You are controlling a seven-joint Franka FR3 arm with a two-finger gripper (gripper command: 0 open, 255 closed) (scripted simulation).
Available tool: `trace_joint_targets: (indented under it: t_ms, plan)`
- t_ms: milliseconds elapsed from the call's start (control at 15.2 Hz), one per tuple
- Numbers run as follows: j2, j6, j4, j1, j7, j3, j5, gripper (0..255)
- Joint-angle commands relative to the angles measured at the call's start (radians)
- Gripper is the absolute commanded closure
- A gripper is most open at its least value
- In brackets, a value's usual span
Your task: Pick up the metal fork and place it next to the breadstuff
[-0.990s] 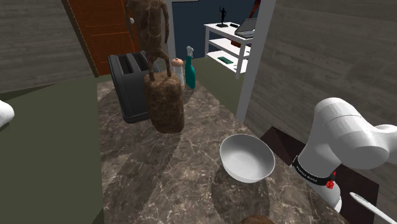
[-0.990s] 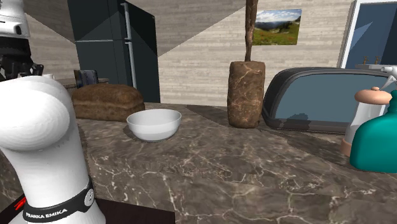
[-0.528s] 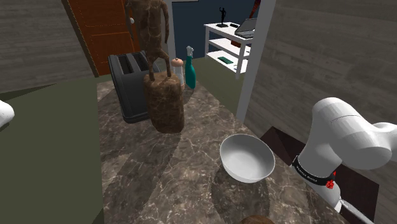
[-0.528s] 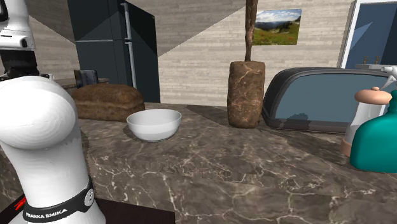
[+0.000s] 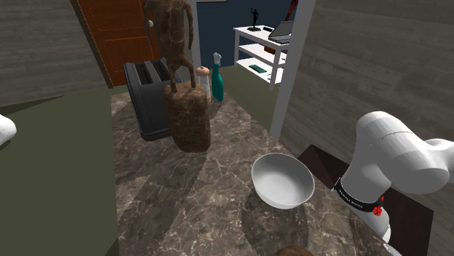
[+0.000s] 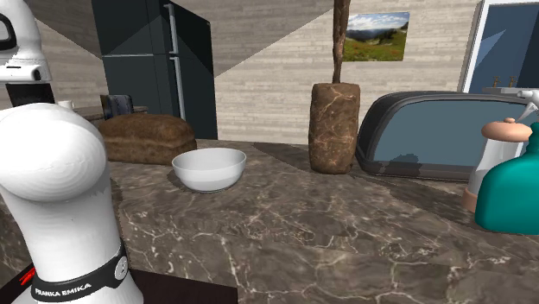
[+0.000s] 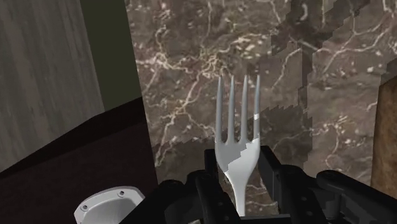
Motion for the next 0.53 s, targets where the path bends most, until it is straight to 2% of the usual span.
trace_joint_targets:
  t_ms: [0,462]
  plan:
    - [0.003,0.026,-0.132,0.143,0.002,0.025,0.021,255]
    - [0.003,0.094,-0.193,0.221,0.031,0.14,0.108,255]
